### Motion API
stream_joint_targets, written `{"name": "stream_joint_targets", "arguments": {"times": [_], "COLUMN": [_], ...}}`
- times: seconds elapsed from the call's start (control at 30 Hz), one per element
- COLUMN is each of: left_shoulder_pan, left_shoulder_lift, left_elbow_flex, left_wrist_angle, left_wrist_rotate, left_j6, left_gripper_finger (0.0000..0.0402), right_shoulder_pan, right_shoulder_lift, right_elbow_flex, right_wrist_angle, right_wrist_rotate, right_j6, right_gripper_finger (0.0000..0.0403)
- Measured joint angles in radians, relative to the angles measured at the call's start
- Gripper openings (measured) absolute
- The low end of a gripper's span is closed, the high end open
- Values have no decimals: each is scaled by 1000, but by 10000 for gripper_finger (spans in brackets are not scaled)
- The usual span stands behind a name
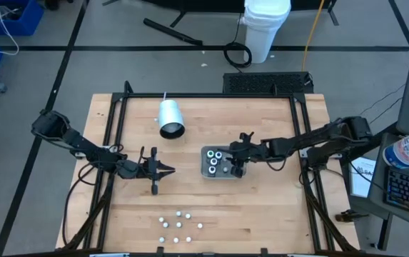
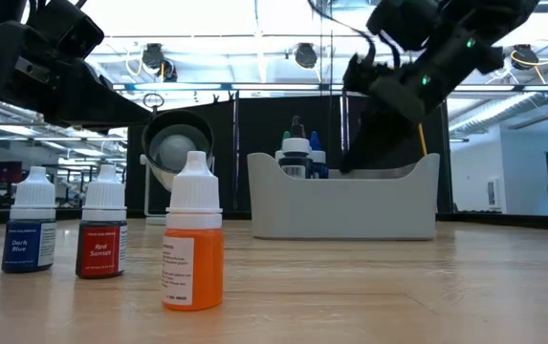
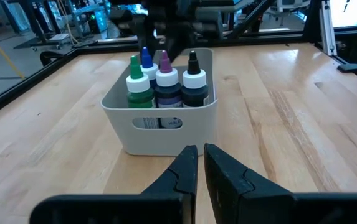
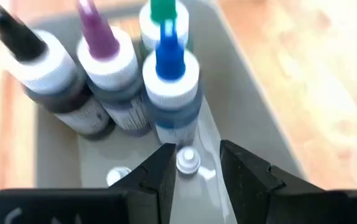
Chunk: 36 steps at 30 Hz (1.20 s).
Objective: Pick & Place food coloring
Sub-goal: Put the top left small orange food coloring bottle into the white bin
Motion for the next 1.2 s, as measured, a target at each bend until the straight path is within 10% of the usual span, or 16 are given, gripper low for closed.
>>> {"name": "stream_joint_targets", "arguments": {"times": [0.37, 0.83, 1.2], "left_shoulder_pan": [0, 7, 60], "left_shoulder_lift": [0, 0, 0], "left_elbow_flex": [0, 0, 0], "left_wrist_angle": [-6, -21, -19], "left_wrist_rotate": [0, -5, -9], "left_j6": [2, 45, 50], "left_gripper_finger": [37, 37, 37], "right_shoulder_pan": [162, 412, 400], "right_shoulder_lift": [-299, -407, -557], "right_elbow_flex": [-22, -484, -581], "right_wrist_angle": [-57, 596, 659], "right_wrist_rotate": [19, 186, 128], "right_j6": [-179, -258, -334], "right_gripper_finger": [83, 7, 1]}}
